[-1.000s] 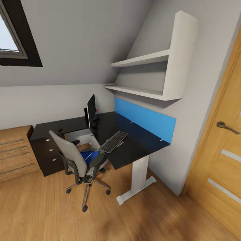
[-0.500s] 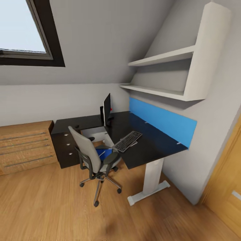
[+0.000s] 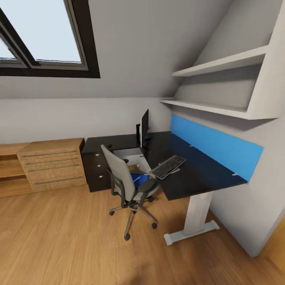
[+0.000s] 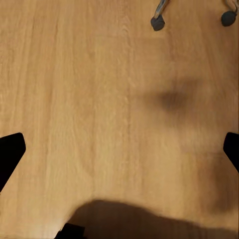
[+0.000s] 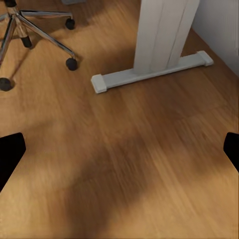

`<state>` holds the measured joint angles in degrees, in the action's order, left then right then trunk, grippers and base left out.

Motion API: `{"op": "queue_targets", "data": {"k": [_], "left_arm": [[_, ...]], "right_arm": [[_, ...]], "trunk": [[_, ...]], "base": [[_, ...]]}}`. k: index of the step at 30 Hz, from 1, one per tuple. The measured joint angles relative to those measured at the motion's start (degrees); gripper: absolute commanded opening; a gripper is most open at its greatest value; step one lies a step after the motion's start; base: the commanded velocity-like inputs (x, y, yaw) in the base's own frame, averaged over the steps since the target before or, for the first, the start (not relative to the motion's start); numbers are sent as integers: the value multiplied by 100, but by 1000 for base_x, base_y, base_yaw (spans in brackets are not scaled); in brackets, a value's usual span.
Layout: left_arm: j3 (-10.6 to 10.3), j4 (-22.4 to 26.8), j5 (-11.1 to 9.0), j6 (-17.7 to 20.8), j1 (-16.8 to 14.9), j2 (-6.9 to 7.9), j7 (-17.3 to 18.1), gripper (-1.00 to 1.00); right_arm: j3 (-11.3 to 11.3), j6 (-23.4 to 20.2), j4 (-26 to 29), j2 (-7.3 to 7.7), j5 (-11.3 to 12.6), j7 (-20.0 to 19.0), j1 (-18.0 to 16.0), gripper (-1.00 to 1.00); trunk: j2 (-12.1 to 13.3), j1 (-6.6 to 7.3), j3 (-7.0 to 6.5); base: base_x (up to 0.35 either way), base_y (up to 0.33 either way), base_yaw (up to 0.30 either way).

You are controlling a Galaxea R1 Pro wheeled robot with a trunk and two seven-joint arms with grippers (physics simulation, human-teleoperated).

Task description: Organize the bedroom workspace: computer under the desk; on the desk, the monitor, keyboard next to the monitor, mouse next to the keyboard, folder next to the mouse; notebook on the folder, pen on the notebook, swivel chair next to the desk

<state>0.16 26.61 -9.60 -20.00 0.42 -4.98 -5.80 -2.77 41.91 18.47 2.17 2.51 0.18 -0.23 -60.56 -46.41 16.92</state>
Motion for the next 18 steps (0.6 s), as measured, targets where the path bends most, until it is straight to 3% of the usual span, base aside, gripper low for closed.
{"op": "queue_targets", "data": {"k": [15,16,18], "left_arm": [[-8,136,20,186,-9,-29,-459,100],[-12,627,26,1022,-119,-183,-832,100],[-9,900,31,1496,-210,-228,-981,100]], "right_arm": [[-5,-36,-3,8,19,18,-8,100],[-6,-40,-2,12,14,19,-134,100],[-9,-38,3,5,12,18,-202,100]], "trunk": [[-602,-330,269],[-642,-352,285],[-722,-396,322]], "base": [[0,0,293],[0,0,293],[0,0,293]]}}
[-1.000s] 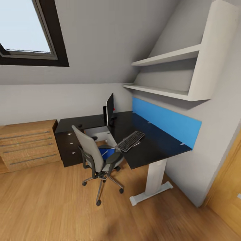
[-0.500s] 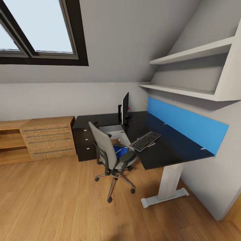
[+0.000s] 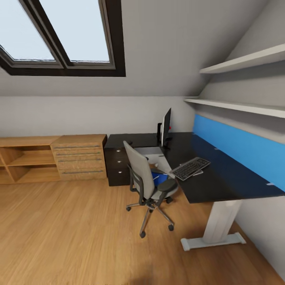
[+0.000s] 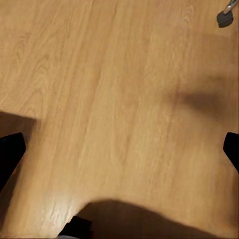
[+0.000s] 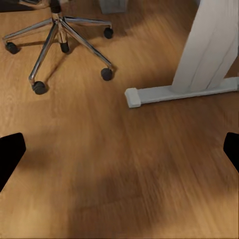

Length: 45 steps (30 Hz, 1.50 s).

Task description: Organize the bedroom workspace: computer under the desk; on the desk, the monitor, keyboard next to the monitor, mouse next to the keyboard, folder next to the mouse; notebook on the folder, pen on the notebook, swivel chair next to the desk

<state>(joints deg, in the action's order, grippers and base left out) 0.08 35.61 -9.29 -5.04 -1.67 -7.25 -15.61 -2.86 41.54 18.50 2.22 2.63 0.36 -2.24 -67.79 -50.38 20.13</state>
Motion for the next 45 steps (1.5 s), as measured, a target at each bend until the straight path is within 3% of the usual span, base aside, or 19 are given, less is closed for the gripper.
{"op": "queue_targets", "data": {"k": [2,7,10,15,17,24,27,28,30,31,34,37,40,42,45], "left_arm": [[-1,430,-18,629,-96,-58,-158,100],[-1,1352,-11,1554,-179,-175,-295,100],[-4,1689,-4,1799,-196,-203,-298,100],[-9,1861,10,1902,-205,-202,-289,100],[-24,1928,20,1870,-207,-199,-278,100],[-74,2301,29,1746,-208,-197,-281,100],[-78,2756,34,1784,-208,-193,-286,100],[-78,2985,39,1871,-209,-192,-288,100],[-78,3221,44,2081,-211,-193,-287,100],[-86,3879,45,3071,-295,-208,-286,100],[-101,4335,42,3984,-481,-224,-299,100],[-111,4495,28,4464,-631,-230,-285,100],[-120,4291,25,4689,-713,-226,-265,100],[-149,4145,32,4632,-728,-223,-276,100],[-181,4028,39,3997,-739,-190,-280,100]], "right_arm": [[0,-1,10,-6,-4,0,-103,100],[0,-20,-23,-10,-5,11,-367,100],[3,-37,-93,-11,-8,57,-467,100],[50,-38,-191,-54,-264,81,-519,100],[71,-39,-188,-166,-491,88,-531,100],[81,-400,-130,-469,-654,109,-779,100],[81,-1078,-29,-617,-669,110,-1124,100],[80,-1525,42,-680,-673,109,-1295,100],[76,-2018,145,-742,-670,110,-1478,100],[74,-3238,553,-879,-665,118,-1739,100],[73,-4279,983,-989,-672,204,-2050,100],[68,-5172,1388,-1052,-646,560,-2205,100],[56,-5971,1913,-1085,-563,1049,-2324,100],[33,-6124,2139,-1090,-532,1149,-2345,100],[8,-6069,2191,-1095,-512,1231,-2352,100]], "trunk": [[-80,-44,35],[-281,-154,125],[-401,-220,180],[-602,-329,278],[-682,-373,315],[-962,-527,442],[-1083,-593,495],[-1123,-615,513],[-1203,-659,549],[-1243,-681,568],[-1364,-747,620],[-1484,-812,675],[-1604,-878,729],[-1684,-922,765],[-1805,-988,819]], "base": [[0,0,293],[0,0,293],[0,0,292],[0,0,180],[0,0,54],[0,0,18],[0,0,4],[0,0,2],[0,0,1],[0,0,0],[0,0,0],[0,0,0],[0,0,0],[0,0,0],[0,0,0]]}}
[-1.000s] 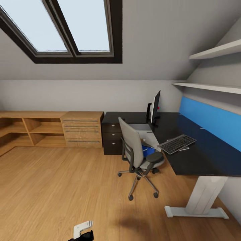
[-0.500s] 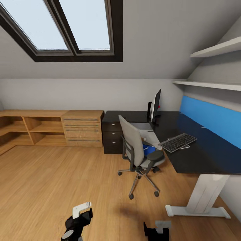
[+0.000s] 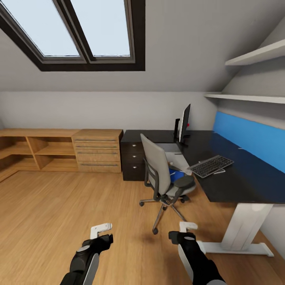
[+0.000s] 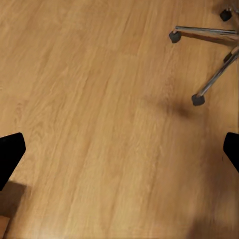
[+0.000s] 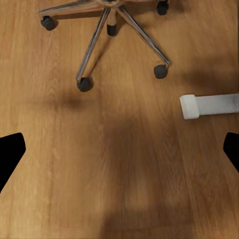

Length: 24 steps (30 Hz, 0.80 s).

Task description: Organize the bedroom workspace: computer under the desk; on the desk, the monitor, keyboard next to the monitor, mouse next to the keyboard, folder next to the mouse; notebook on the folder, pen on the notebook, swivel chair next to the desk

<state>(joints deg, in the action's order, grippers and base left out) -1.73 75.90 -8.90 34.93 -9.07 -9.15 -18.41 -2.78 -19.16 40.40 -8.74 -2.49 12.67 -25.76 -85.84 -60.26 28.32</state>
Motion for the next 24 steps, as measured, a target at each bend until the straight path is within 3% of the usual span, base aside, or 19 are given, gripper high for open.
{"op": "queue_targets", "data": {"k": [3,8,13,14,20,24], "left_arm": [[-8,-3,-4,-478,-2,20,8,100],[-120,-19,-3,-751,-3,26,13,100],[-288,-55,0,-794,-4,32,14,100],[-352,-249,-4,-798,-3,33,10,100],[-375,-725,12,-803,-4,30,6,100],[-376,-778,17,-806,-6,27,5,100]], "right_arm": [[-3,110,36,3,1,23,9,100],[0,186,250,10,3,30,25,100],[-4,209,313,13,0,31,29,100],[-12,231,353,19,0,31,30,100],[-16,463,371,2,2,43,30,100],[-17,514,372,7,3,46,30,100]], "trunk": [[-120,-66,54],[-321,-176,144],[-522,-286,233],[-562,-308,252],[-802,-439,359],[-963,-527,431]], "base": [[0,0,0],[0,0,0],[0,0,0],[0,0,0],[0,0,0],[0,0,0]]}}
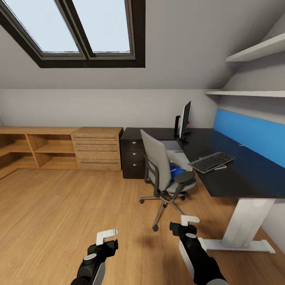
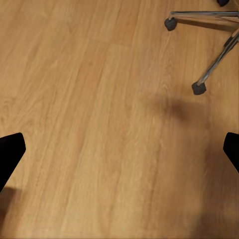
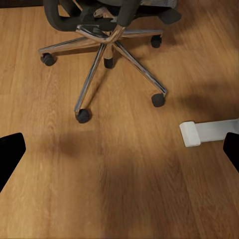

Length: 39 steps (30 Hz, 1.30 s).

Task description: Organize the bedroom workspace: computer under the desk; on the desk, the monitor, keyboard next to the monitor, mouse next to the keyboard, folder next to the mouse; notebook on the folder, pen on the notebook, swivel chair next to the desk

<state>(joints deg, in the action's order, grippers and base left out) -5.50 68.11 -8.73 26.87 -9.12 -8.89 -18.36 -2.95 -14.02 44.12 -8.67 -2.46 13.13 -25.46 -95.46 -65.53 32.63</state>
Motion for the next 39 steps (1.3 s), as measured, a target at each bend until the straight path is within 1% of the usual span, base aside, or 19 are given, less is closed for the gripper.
{"op": "queue_targets", "data": {"k": [7,17,18,20,27,33,39], "left_arm": [[-10,-9,29,-12,1,-2,0,100],[-15,22,36,-23,0,-9,0,100],[-14,39,36,-23,1,-9,0,100],[-5,141,32,-23,1,-10,0,100],[-1,191,28,-23,0,-10,0,100],[-1,195,28,-23,1,-10,0,100],[-2,194,29,-31,1,-10,0,100]], "right_arm": [[-1,102,7,2,-5,-1,10,100],[-1,195,-2,2,-5,-9,18,100],[-1,205,-6,4,-4,-13,18,100],[5,401,-21,9,-2,-10,17,100],[7,672,-28,10,-7,-1,17,100],[8,697,-28,-3,-7,-1,24,100],[7,700,-27,0,-1,0,27,100]], "trunk": [[-281,-154,114],[-682,-373,251],[-722,-395,267],[-802,-439,302],[-1083,-593,427],[-1324,-725,534],[-1565,-857,642]], "base": [[0,0,-70],[0,0,-217],[0,0,-57],[0,0,-33],[0,0,-11],[0,0,-6],[0,0,-131]]}}
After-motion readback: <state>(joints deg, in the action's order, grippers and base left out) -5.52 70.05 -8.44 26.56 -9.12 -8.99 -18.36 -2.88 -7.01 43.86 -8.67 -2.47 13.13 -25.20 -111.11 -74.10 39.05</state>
